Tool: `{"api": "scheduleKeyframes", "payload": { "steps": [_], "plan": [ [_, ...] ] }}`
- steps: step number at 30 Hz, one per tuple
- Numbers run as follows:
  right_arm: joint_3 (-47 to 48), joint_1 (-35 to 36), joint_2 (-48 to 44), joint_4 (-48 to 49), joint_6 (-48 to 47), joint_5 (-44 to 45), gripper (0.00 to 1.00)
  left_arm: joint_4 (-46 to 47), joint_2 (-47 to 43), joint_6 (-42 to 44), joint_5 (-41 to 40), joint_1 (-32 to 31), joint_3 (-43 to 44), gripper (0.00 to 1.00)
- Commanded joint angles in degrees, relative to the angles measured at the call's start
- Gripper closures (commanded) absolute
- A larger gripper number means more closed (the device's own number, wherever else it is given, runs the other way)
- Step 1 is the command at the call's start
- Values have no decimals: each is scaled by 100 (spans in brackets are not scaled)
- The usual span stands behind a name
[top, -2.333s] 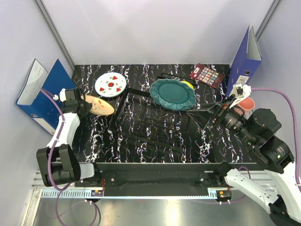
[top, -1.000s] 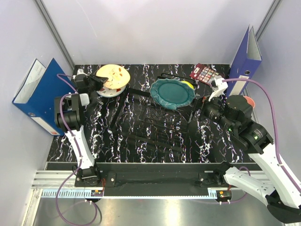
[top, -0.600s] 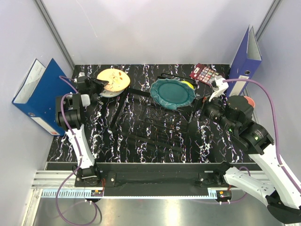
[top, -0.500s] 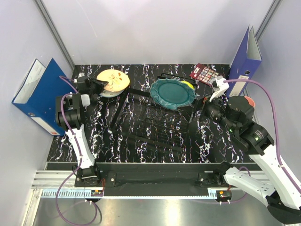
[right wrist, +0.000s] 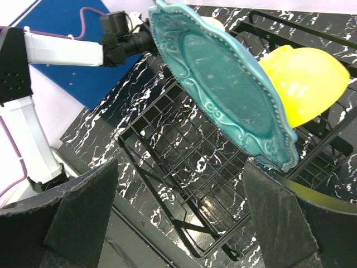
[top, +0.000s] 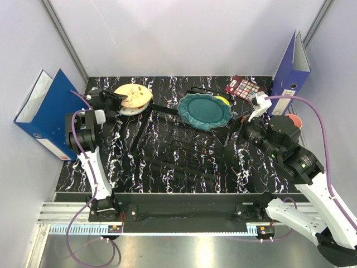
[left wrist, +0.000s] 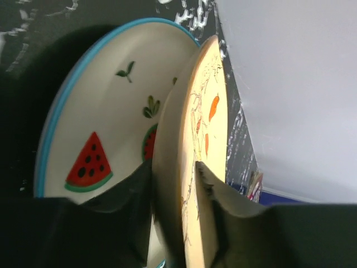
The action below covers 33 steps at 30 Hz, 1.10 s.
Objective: Unload the mixed dishes from the dish rack
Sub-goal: Place the plate at the center of the board.
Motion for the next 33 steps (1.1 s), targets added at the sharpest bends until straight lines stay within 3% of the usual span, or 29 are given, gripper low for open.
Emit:
{"api": "scheduleKeyframes", "payload": {
  "steps": [1, 11, 21, 22, 24, 25, 33],
  "plan": [
    [-15, 3, -43, 258, 2, 159, 0, -67, 22, -155, -25, 110, 371, 52],
    [-76, 12, -104, 302, 55, 151, 0, -937, -303, -190, 19, 198, 336, 36],
    [-243, 12, -263, 548, 178, 107, 0, -4081, -585, -50, -227, 216, 1197, 30],
    [-260, 3, -280, 565, 195, 98, 0, -4285, -594, 20, -358, 224, 1293, 25],
    [-261, 12, -306, 583, 231, 71, 0, -4680, -611, 82, -455, 216, 1487, 4],
    [-261, 12, -324, 592, 239, 63, 0, -4813, -620, 99, -586, 216, 1540, 1],
    [-375, 12, -561, 548, 275, 133, 0, -5332, -839, 179, -904, 216, 1602, 1]
  ]
}}
